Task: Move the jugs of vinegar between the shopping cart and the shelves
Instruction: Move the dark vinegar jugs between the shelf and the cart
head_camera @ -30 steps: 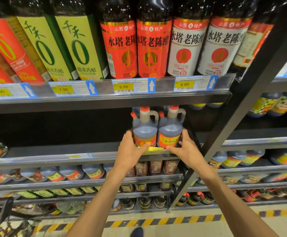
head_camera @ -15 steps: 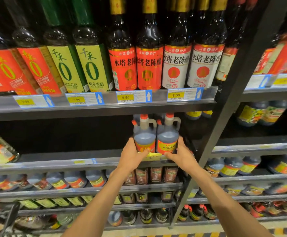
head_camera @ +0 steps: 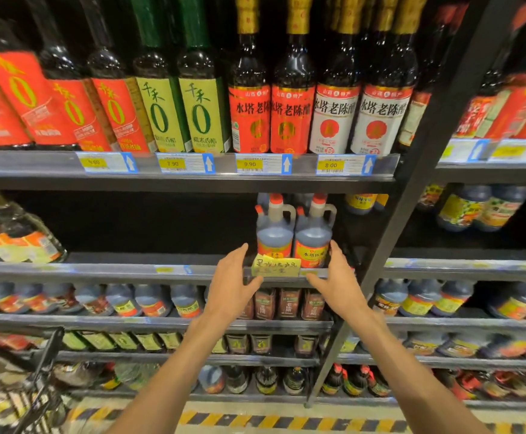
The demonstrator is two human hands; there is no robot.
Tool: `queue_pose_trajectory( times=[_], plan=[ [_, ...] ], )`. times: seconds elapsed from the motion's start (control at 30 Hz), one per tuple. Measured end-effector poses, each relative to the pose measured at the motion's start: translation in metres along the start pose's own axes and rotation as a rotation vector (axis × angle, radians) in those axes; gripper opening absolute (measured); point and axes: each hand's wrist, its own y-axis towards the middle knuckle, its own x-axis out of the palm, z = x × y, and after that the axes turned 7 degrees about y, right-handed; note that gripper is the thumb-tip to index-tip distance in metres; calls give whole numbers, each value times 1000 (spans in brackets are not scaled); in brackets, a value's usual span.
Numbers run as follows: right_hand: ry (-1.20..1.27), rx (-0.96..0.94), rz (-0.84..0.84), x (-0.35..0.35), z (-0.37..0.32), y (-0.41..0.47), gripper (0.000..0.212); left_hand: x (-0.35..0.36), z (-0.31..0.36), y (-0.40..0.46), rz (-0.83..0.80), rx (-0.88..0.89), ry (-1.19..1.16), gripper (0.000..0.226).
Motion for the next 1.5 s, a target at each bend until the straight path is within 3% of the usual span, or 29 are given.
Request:
queue_pose_trajectory(
  times=[0.13, 0.33, 0.6, 1.0, 1.33, 1.5],
  plan=[
    [-88, -26, 18, 16, -23, -30, 84, -6, -15, -24, 35, 33, 116, 79],
    [-367, -266, -134, 73, -87, -72, 89, -43, -61, -75, 112, 63, 237, 78],
    [-430, -506, -402, 191, -184, -127, 83, -125, -178, -189, 211, -134, 284, 72],
    [-358, -899, -875, 438, -321, -271, 79, -226, -348, -424, 374, -686, 256, 65],
    [-270, -1051, -1220, 601, -376, -326, 77, -247, -448, -516, 518, -1048, 161, 57],
    [-232, -1046, -1371, 672, -392, -338, 73, -242, -492, -534, 523, -1266, 40, 66]
  ],
)
